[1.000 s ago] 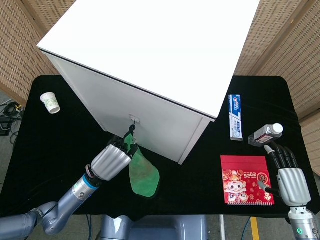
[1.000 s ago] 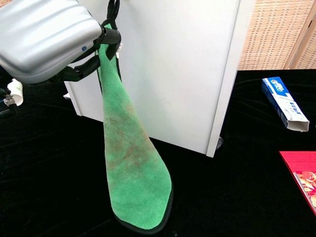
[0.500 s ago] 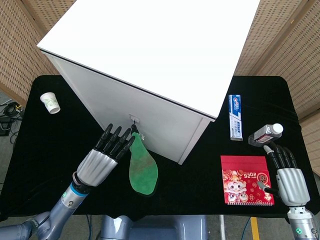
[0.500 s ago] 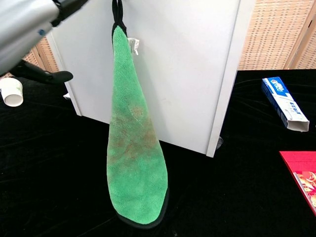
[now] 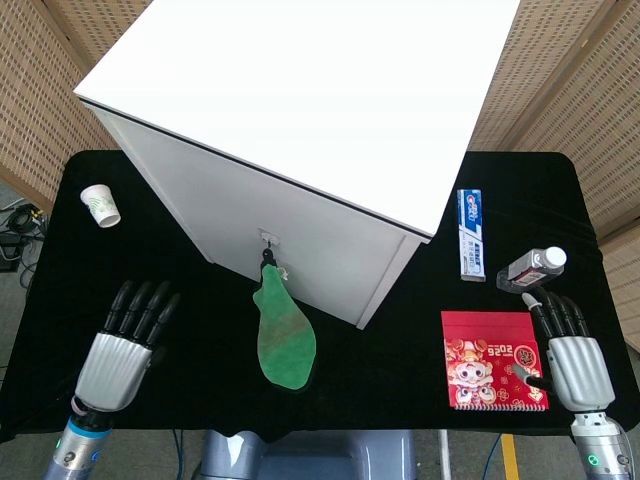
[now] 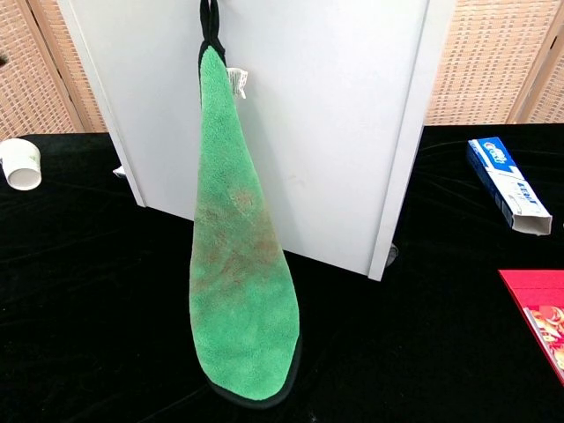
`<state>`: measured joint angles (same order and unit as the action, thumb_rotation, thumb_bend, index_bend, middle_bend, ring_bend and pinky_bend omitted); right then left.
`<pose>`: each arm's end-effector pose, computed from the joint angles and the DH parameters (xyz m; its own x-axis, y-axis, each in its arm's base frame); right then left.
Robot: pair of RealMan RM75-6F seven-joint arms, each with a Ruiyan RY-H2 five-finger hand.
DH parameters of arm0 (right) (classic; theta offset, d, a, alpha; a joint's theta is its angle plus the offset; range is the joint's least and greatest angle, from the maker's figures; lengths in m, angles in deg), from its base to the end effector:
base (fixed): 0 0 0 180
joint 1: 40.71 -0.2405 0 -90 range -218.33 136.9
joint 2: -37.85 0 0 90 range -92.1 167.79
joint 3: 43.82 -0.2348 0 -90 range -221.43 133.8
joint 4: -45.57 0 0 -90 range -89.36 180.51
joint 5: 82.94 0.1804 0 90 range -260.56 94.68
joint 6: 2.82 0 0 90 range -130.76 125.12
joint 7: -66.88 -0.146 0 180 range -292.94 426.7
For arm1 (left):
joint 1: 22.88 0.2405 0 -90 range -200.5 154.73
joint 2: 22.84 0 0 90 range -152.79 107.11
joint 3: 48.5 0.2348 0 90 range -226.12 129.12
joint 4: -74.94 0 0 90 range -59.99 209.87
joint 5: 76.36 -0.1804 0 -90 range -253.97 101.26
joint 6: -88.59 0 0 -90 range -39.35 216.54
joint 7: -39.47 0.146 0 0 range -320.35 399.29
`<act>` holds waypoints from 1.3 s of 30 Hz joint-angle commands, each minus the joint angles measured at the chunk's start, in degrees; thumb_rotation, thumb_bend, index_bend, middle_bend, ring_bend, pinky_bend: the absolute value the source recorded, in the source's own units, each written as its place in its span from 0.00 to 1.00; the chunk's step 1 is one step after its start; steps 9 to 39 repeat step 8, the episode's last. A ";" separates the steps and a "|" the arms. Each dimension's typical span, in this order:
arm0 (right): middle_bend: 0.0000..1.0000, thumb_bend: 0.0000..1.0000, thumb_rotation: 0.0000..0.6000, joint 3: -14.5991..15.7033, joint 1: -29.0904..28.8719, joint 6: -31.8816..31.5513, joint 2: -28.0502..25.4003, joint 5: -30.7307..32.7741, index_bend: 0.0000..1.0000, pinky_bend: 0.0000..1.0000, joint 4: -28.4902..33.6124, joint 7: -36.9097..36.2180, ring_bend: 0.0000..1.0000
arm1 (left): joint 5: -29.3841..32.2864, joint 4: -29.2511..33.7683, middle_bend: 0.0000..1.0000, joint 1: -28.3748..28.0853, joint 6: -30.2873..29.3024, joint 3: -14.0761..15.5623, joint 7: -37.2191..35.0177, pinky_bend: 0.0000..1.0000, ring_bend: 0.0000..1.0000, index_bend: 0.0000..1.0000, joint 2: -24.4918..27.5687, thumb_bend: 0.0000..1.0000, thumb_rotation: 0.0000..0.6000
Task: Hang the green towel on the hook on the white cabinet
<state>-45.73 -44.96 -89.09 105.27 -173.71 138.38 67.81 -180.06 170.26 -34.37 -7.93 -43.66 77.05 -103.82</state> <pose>-0.2653 -0.1720 0.1559 0.3556 -0.0052 0.9346 -0.9314 -0.0848 0.3539 -0.1805 0.1662 0.1004 0.5790 -0.2814 0.7652 0.6997 -0.3103 -0.6435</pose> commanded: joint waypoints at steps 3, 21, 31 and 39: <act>0.00 0.16 1.00 0.21 -0.39 1.20 0.31 0.57 0.03 0.00 0.55 1.56 0.00 | 10.32 -4.39 0.00 4.42 3.33 2.12 -9.48 0.00 0.00 0.00 2.81 0.00 1.00; 0.00 0.16 1.00 0.53 -0.62 1.70 0.68 0.28 0.03 0.00 0.59 2.41 0.00 | 11.34 -5.83 0.00 5.29 3.88 1.44 -11.93 0.00 0.00 0.00 3.31 0.00 1.00; 0.00 0.16 1.00 0.53 -0.62 1.70 0.68 0.28 0.03 0.00 0.59 2.41 0.00 | 11.34 -5.83 0.00 5.29 3.88 1.44 -11.93 0.00 0.00 0.00 3.31 0.00 1.00; 0.00 0.16 1.00 0.53 -0.62 1.70 0.68 0.28 0.03 0.00 0.59 2.41 0.00 | 11.34 -5.83 0.00 5.29 3.88 1.44 -11.93 0.00 0.00 0.00 3.31 0.00 1.00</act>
